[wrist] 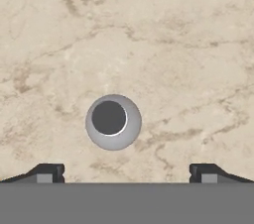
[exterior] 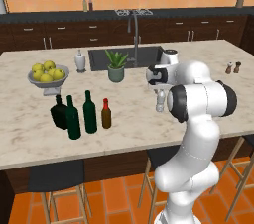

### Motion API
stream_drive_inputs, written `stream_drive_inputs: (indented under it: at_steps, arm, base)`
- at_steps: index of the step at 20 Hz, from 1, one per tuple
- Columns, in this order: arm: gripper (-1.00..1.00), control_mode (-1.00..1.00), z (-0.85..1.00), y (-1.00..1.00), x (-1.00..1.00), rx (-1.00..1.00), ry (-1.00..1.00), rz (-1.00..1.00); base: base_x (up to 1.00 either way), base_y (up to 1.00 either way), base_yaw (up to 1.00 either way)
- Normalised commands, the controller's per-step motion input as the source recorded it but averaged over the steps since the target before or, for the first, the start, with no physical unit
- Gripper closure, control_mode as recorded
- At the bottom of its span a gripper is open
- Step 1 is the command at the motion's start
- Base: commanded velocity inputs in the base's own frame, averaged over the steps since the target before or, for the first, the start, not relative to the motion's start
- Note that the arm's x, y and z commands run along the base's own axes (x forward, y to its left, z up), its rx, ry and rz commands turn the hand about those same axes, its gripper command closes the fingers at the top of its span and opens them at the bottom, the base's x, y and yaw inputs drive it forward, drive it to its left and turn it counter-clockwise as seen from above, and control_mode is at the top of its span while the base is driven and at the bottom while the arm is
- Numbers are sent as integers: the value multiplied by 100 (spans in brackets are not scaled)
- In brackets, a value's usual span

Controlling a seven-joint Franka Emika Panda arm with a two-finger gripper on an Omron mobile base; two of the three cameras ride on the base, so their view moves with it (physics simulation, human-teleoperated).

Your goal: Move the plastic bottles in the middle to the plastics group, and the glass bottles in the middle to the glass group.

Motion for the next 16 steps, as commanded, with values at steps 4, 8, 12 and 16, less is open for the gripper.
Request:
stream_drive_inputs:
  at_steps: [4,8,12,16]
  arm:
    - [-100,-100,-15,0,14,0,1,9]
    - [-100,-100,-23,0,18,0,0,8]
    - [-100,-100,-16,0,15,0,0,7]
    - [-100,-100,-14,1,0,0,0,6]
  base:
    - [0,0,0]
    - [0,0,0]
    - [0,0,0]
    - [0,0,0]
